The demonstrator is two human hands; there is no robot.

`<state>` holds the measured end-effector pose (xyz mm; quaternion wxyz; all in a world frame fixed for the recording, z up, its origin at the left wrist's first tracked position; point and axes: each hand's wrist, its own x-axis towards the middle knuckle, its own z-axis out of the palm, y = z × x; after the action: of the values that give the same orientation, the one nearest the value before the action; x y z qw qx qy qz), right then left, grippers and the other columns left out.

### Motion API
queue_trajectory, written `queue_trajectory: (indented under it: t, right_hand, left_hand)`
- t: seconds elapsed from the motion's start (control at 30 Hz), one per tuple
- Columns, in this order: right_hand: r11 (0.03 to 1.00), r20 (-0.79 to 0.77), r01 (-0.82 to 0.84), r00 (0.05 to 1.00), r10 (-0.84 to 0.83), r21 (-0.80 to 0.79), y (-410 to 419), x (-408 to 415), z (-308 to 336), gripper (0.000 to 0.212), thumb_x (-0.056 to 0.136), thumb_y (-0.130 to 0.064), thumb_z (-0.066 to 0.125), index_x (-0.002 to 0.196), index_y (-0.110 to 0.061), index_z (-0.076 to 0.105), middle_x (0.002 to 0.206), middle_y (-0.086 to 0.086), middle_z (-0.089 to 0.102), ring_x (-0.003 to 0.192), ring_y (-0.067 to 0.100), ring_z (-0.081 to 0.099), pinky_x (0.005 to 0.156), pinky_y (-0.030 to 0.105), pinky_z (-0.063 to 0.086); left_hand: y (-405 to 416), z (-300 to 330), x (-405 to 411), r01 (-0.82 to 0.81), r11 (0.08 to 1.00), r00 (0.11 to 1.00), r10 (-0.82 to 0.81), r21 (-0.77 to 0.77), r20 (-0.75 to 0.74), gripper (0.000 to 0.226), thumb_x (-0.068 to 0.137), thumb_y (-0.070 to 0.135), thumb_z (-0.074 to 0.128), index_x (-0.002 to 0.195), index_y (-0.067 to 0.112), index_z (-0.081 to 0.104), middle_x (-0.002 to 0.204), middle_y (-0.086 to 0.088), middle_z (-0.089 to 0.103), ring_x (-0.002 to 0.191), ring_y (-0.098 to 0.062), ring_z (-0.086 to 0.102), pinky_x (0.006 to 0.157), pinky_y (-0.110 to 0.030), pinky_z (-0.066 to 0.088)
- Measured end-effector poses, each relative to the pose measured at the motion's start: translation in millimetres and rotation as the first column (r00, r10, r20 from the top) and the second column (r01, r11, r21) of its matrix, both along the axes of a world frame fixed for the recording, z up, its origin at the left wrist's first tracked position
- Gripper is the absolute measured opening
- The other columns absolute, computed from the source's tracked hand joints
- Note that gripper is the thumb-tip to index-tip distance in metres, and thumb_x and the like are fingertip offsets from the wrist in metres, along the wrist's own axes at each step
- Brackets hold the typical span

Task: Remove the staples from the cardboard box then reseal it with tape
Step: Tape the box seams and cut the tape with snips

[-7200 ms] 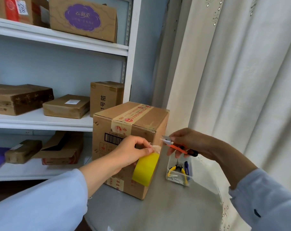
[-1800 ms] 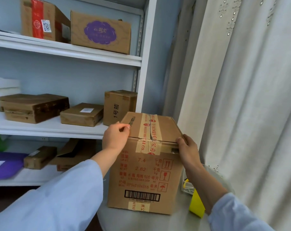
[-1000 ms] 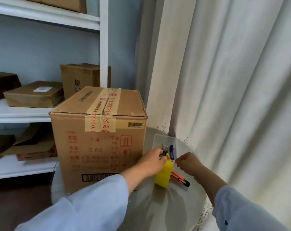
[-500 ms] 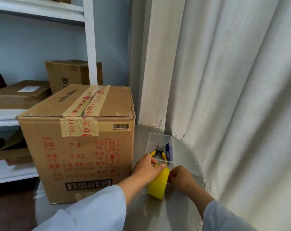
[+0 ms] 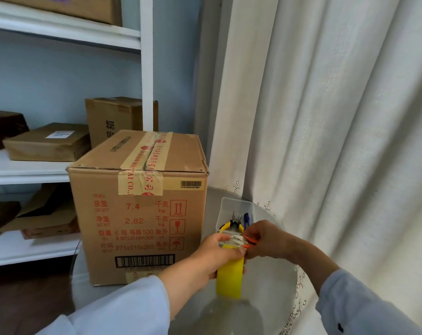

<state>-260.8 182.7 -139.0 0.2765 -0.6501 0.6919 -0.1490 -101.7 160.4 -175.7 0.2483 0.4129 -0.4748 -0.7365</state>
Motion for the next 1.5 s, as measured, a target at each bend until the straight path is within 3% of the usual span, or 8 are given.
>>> queue_trajectory:
  t: [0.07, 0.37, 0.67, 0.87, 1.1, 1.3, 1.37, 1.5]
  right_hand:
    - [0.999, 0.023, -0.043, 0.999, 0.043, 0.019, 6.6, 6.2, 19.5, 0.026, 0.076, -0.007, 0.077, 0.070, -0.024, 0.058, 0.062, -0.009, 0.053, 0.053, 0.002, 0.048, 0.048, 0.013, 0.040]
    - [0.964, -0.121, -0.238, 0.967, 0.224, -0.117, 13.1, 56.1, 74.2, 0.013, 0.075, -0.003, 0.076, 0.081, -0.006, 0.064, 0.076, 0.004, 0.064, 0.062, 0.008, 0.062, 0.062, 0.021, 0.053]
    - [0.887, -0.223, -0.180, 0.971, 0.090, -0.425, 24.3, 82.7, 94.4, 0.020, 0.073, -0.020, 0.075, 0.067, -0.031, 0.059, 0.070, -0.011, 0.061, 0.070, 0.008, 0.054, 0.071, 0.037, 0.050]
    - [0.776, -0.246, -0.212, 0.966, 0.076, -0.594, 32.3, 95.8, 107.5, 0.015, 0.079, -0.020, 0.072, 0.077, -0.031, 0.062, 0.070, -0.012, 0.060, 0.069, 0.008, 0.054, 0.065, 0.029, 0.046]
    - [0.629, -0.470, -0.369, 0.883, 0.007, -0.684, 32.6, 109.5, 119.9, 0.014, 0.091, -0.031, 0.061, 0.096, -0.023, 0.072, 0.088, -0.006, 0.069, 0.081, 0.017, 0.058, 0.067, 0.034, 0.050]
    - [0.655, -0.554, -0.364, 0.826, -0.102, -0.662, 25.1, 116.9, 115.9, 0.019, 0.097, -0.024, 0.047, 0.101, -0.021, 0.065, 0.096, 0.002, 0.068, 0.092, 0.026, 0.059, 0.068, 0.034, 0.046]
    - [0.638, -0.544, -0.326, 0.820, -0.176, -0.698, 20.1, 123.0, 115.8, 0.022, 0.097, -0.019, 0.044, 0.106, -0.017, 0.064, 0.101, 0.005, 0.067, 0.096, 0.027, 0.060, 0.073, 0.036, 0.048]
    - [0.604, -0.116, 0.130, 0.929, -0.351, -0.786, 2.5, 102.4, 132.9, 0.024, 0.099, -0.022, 0.045, 0.108, -0.012, 0.064, 0.097, 0.012, 0.069, 0.091, 0.034, 0.061, 0.075, 0.038, 0.050]
  left_hand:
    - [4.9, 10.3, 11.7, 0.018, 0.999, 1.000, -0.018, -0.043, -0.009, 0.053, 0.081, -0.005, 0.068, 0.125, 0.011, 0.043, 0.077, -0.017, 0.070, 0.059, -0.025, 0.068, 0.068, -0.041, 0.057]
    - [22.0, 58.1, 67.4, 0.067, 0.988, 0.996, -0.058, -0.142, 0.068, 0.038, 0.083, 0.006, 0.068, 0.118, 0.010, 0.052, 0.088, -0.012, 0.074, 0.069, -0.023, 0.072, 0.061, -0.030, 0.058]
    - [31.1, 85.4, 96.0, -0.079, 0.957, 0.997, 0.078, -0.279, -0.018, 0.042, 0.077, 0.008, 0.076, 0.115, 0.016, 0.058, 0.098, -0.012, 0.073, 0.087, -0.027, 0.071, 0.078, -0.041, 0.057]
    - [42.3, 99.2, 106.7, -0.189, 0.872, 0.982, 0.180, -0.451, -0.063, 0.023, 0.080, 0.018, 0.074, 0.102, 0.021, 0.067, 0.098, -0.011, 0.073, 0.092, -0.031, 0.069, 0.087, -0.047, 0.054]
    - [49.6, 119.7, 116.4, -0.255, 0.911, 0.963, 0.210, -0.324, -0.170, 0.013, 0.090, 0.019, 0.062, 0.102, 0.018, 0.067, 0.083, -0.008, 0.074, 0.069, -0.022, 0.071, 0.053, -0.028, 0.057]
    - [45.1, 132.1, 117.0, -0.357, 0.854, 0.934, 0.330, -0.379, -0.137, 0.013, 0.084, 0.023, 0.070, 0.097, 0.026, 0.070, 0.102, -0.008, 0.070, 0.097, -0.028, 0.066, 0.086, -0.046, 0.053]
    - [44.0, 140.5, 116.7, -0.357, 0.850, 0.934, 0.322, -0.389, -0.154, 0.017, 0.083, 0.019, 0.071, 0.100, 0.024, 0.070, 0.103, -0.009, 0.069, 0.095, -0.027, 0.066, 0.084, -0.045, 0.056]
    - [42.4, 136.0, 124.7, -0.276, 0.856, 0.959, 0.273, -0.438, -0.072, 0.007, 0.082, 0.013, 0.071, 0.081, 0.019, 0.076, 0.098, -0.009, 0.072, 0.098, -0.030, 0.065, 0.089, -0.050, 0.052]
